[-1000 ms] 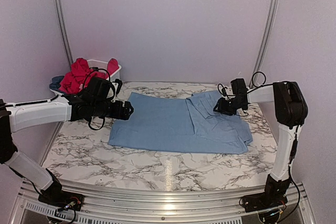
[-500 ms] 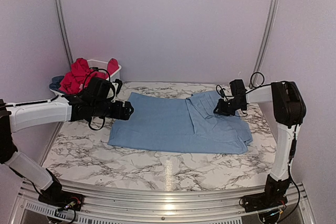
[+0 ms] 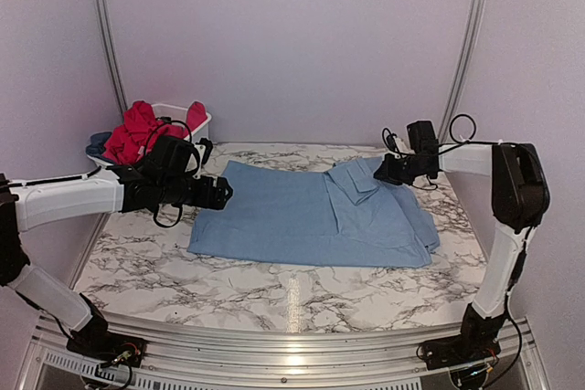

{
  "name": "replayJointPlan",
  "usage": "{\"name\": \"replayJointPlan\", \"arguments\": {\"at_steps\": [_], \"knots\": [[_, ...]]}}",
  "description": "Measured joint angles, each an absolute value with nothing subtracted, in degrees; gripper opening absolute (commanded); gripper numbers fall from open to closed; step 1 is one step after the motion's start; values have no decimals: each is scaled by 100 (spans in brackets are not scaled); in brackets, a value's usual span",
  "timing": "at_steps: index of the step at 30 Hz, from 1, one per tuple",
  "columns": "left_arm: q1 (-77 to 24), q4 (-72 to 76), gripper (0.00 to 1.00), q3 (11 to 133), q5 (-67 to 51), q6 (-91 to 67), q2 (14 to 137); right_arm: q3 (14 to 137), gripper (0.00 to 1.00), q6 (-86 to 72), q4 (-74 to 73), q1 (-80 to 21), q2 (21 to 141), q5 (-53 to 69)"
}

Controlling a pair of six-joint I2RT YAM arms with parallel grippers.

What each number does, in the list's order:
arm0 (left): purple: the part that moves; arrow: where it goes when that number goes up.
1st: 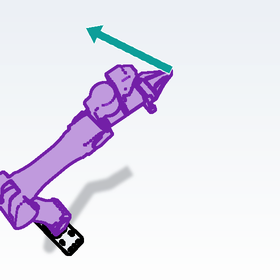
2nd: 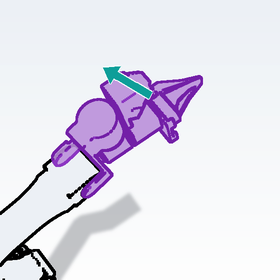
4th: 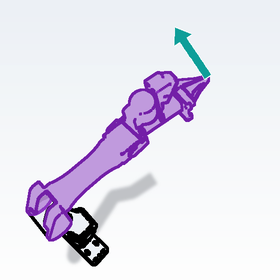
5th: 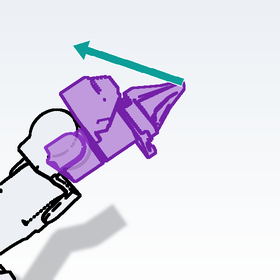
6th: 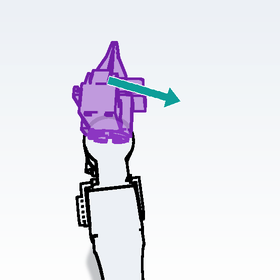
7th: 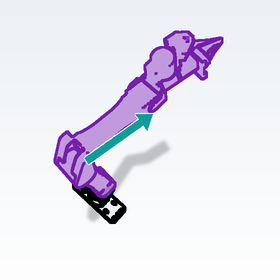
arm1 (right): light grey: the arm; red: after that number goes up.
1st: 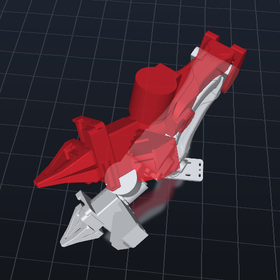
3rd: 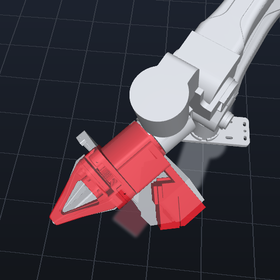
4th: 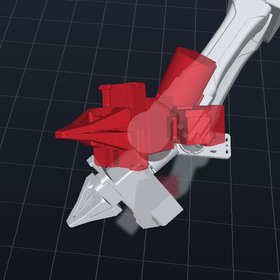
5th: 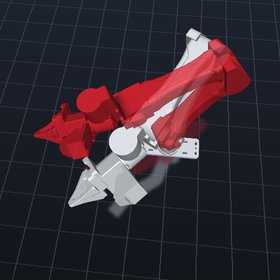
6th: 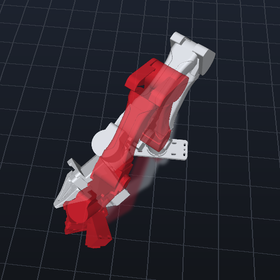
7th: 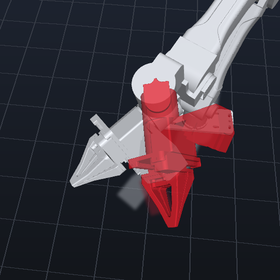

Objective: Fold and stack the mixed laundry pile
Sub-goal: Smooth out the 1/3-folded shirt at the center of the board.

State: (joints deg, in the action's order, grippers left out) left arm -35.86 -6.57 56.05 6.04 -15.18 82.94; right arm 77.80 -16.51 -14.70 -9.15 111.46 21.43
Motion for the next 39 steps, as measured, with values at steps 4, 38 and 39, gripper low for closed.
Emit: {"name": "replayJointPlan", "arguments": {"at_steps": [4,38,39], "knots": [[-3592,-644,96,5605,587,-1520,8263,7876,0,-1627,-1466,-906,10954,2147],[-3612,-541,97,5564,545,-1544,8149,7537,44,-1846,-1291,-692,11782,2263],[-3612,-539,97,5564,545,-1544,8149,7559,44,-1852,-1275,-683,11804,2265]]}}
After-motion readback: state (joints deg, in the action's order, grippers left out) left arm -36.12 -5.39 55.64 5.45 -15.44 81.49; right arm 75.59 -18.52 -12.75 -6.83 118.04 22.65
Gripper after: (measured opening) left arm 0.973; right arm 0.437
